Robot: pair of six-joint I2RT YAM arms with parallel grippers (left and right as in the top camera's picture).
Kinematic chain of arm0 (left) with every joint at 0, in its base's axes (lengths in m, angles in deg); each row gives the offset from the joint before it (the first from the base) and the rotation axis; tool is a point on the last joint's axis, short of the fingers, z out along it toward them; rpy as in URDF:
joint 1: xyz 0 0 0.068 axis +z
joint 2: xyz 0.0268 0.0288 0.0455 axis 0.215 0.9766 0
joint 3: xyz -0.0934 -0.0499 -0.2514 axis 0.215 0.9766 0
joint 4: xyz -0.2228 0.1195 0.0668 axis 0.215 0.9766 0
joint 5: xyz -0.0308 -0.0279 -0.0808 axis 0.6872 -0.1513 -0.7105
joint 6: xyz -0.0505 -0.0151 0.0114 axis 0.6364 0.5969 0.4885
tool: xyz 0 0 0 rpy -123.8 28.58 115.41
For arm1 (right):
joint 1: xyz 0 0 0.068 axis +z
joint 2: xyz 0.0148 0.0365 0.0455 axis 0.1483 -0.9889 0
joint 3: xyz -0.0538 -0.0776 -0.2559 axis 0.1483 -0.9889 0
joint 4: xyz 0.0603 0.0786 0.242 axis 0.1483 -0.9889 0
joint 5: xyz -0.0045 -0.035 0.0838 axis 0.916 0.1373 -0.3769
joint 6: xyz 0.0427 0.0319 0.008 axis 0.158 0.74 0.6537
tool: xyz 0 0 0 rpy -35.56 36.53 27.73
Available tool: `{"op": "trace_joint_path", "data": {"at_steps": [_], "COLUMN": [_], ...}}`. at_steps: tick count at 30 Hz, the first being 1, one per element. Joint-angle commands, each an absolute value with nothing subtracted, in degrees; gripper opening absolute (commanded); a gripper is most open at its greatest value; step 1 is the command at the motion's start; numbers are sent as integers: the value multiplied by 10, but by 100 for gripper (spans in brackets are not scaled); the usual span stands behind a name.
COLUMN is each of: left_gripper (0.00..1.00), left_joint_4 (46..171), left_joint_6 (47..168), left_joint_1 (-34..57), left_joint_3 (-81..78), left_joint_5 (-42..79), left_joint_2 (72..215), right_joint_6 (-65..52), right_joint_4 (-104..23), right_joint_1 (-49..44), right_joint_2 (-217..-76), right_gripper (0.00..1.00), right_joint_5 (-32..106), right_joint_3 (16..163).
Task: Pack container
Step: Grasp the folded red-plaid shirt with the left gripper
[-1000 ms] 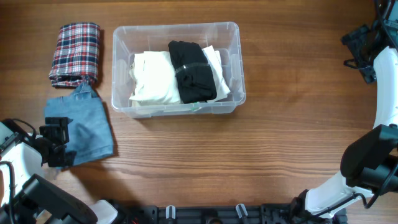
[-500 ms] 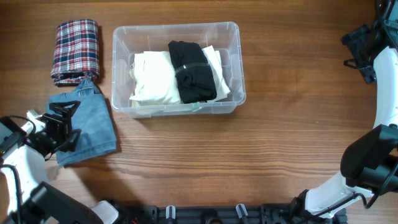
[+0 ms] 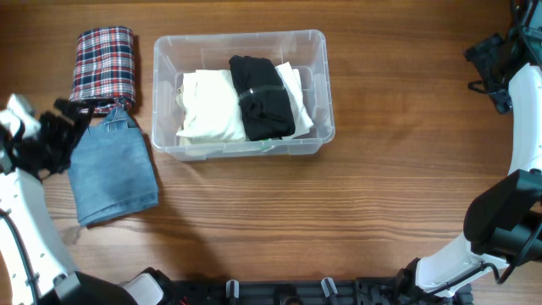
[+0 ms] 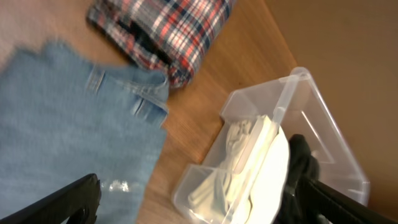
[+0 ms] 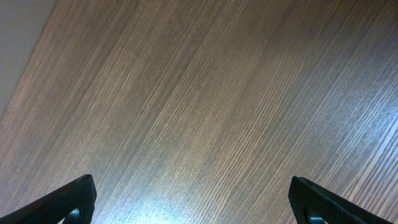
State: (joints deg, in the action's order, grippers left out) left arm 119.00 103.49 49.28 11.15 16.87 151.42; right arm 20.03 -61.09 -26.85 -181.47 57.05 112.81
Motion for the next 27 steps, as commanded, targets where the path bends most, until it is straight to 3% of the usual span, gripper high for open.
{"op": "trace_joint_path", "data": {"at_steps": [1,6,13,27], "left_gripper": [100,100,100,100], "left_joint_4": [1204,1150,1178,1091], "left_joint_6": [1000,954,935,914], "left_joint_1": [446,408,350,347], "left_joint_3": [58,47,-4,-69], "left_joint_5": [267,183,373,373], "left_joint_2": [1504,1505,1572,1705], "right_joint_6": [206,206,206,206], "right_joint_4": [-609,-609,-609,-609], "right_joint_1": [-266,-266,-266,-266], "right_joint_2": [-1824,-1824,-1824,-1824], "right_gripper": [100,100,100,100], "right_joint_5": [566,566,566,566], "right_joint_3": [1126,1126,1126,1126]}}
